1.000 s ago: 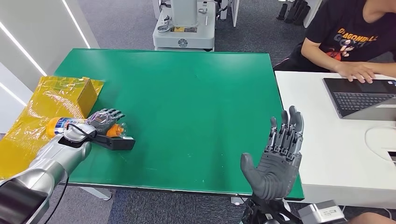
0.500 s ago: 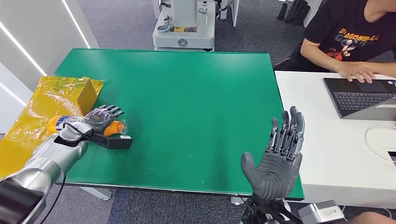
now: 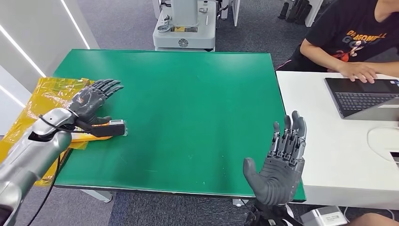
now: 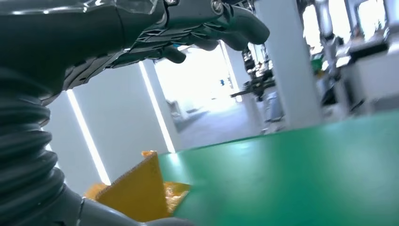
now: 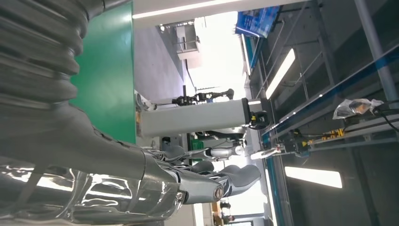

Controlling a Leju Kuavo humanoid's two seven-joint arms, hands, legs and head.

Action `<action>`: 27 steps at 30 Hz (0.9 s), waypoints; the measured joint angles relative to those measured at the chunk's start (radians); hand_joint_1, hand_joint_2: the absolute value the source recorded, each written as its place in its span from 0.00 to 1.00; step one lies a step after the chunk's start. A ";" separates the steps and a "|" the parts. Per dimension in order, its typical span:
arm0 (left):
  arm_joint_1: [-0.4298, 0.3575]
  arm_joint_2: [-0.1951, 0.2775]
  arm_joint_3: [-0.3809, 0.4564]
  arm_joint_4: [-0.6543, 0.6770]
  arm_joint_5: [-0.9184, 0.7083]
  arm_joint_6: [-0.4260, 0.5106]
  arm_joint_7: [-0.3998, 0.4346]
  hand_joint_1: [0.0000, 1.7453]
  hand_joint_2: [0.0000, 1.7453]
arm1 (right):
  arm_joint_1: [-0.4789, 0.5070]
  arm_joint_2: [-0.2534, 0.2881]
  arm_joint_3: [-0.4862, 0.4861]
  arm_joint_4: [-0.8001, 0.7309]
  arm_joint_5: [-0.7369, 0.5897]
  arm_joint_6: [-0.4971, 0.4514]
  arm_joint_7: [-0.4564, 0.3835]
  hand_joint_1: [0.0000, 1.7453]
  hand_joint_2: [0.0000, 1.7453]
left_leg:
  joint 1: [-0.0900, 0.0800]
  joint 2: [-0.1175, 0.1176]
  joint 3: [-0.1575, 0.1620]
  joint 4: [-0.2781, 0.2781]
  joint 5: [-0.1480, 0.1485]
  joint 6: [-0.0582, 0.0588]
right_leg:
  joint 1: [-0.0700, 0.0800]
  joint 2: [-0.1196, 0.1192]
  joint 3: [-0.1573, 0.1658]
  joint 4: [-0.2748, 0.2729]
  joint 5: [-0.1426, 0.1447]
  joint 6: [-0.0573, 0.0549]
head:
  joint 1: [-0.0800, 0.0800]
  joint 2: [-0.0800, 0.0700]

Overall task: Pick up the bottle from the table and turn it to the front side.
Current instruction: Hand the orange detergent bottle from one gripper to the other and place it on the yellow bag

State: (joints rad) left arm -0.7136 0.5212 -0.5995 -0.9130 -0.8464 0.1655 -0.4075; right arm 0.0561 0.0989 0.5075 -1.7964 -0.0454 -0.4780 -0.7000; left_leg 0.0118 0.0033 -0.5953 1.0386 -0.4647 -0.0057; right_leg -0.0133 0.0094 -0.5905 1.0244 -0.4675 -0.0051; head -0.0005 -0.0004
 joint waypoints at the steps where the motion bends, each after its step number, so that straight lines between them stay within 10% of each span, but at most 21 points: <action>1: 0.043 0.013 0.031 -0.072 0.083 -0.013 -0.025 0.00 1.00 | 0.002 0.000 -0.001 0.000 0.000 0.004 0.000 0.00 1.00 | 0.000 0.000 0.000 0.000 0.000 0.000 | 0.000 0.000 0.000 0.000 0.000 0.000 | 0.000 0.000; 7: 0.246 -0.065 0.201 -0.351 0.558 -0.027 -0.191 0.00 1.00 | -0.003 0.000 0.000 0.005 -0.014 0.032 0.010 0.00 1.00 | -0.001 -0.001 -0.001 0.000 0.000 0.000 | 0.000 -0.002 0.000 -0.001 -0.001 0.000 | 0.000 0.000; 14: 0.388 -0.311 0.274 -0.416 1.084 0.004 -0.144 0.00 1.00 | -0.029 0.001 0.010 0.042 -0.015 0.031 0.048 0.00 1.00 | -0.001 -0.003 -0.001 0.001 0.000 0.000 | -0.001 -0.004 0.002 -0.002 0.000 0.001 | 0.000 0.000; 20: 0.494 -0.553 0.246 -0.435 1.269 0.116 -0.216 0.00 1.00 | -0.041 0.002 0.031 0.082 -0.005 -0.001 0.091 0.00 1.00 | -0.001 -0.005 -0.002 0.001 -0.001 0.002 | -0.001 -0.006 0.002 -0.003 0.000 0.002 | 0.000 0.000; 27: 0.564 -0.663 0.224 -0.499 1.297 0.141 -0.237 0.00 1.00 | -0.041 0.002 0.049 0.101 0.001 0.000 0.118 0.00 1.00 | -0.001 -0.005 -0.002 0.001 -0.002 0.002 | -0.001 -0.006 0.001 -0.002 0.000 0.002 | 0.000 0.000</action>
State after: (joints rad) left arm -0.1494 -0.1419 -0.3753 -1.4121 0.4502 0.3068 -0.6444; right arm 0.0147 0.1006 0.5563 -1.6955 -0.0441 -0.4785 -0.5824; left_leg 0.0110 -0.0013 -0.5974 1.0392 -0.4663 -0.0034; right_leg -0.0143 0.0038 -0.5894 1.0222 -0.4676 -0.0034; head -0.0005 -0.0004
